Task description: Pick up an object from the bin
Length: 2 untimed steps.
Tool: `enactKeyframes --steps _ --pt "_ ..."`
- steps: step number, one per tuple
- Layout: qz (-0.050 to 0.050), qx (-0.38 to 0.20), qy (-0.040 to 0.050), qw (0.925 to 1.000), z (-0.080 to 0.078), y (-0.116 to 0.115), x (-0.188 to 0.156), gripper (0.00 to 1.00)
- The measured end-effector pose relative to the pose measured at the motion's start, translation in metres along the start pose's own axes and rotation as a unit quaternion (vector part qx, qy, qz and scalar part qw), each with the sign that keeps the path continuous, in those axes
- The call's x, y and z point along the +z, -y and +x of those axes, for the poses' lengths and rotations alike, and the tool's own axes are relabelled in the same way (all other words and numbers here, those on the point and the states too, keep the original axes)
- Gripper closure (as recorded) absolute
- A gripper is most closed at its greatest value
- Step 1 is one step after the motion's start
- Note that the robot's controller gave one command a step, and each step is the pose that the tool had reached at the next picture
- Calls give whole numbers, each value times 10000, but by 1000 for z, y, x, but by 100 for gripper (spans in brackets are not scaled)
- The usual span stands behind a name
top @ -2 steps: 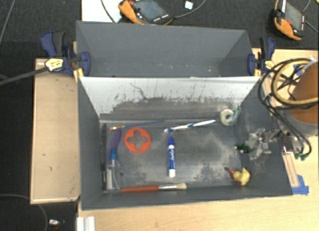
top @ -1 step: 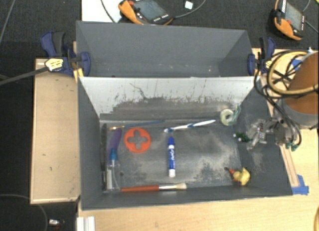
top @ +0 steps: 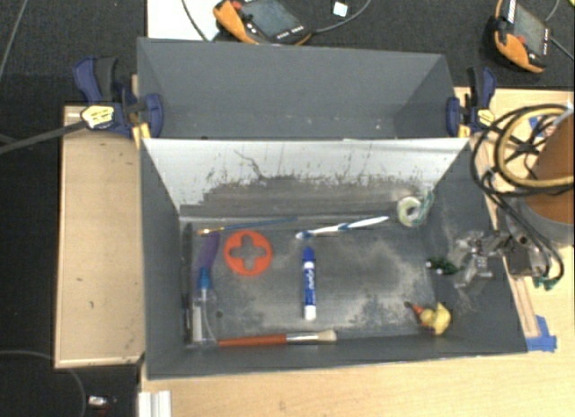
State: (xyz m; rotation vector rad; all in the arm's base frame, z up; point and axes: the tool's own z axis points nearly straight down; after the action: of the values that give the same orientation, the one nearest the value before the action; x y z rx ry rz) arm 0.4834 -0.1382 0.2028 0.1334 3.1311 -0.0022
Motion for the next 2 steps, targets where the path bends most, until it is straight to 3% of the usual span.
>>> enactKeyframes --steps 1,2 --pt "0 601 27 9982 -26 -3 -21 0" --pt "2 498 33 9988 -27 -3 -23 0"
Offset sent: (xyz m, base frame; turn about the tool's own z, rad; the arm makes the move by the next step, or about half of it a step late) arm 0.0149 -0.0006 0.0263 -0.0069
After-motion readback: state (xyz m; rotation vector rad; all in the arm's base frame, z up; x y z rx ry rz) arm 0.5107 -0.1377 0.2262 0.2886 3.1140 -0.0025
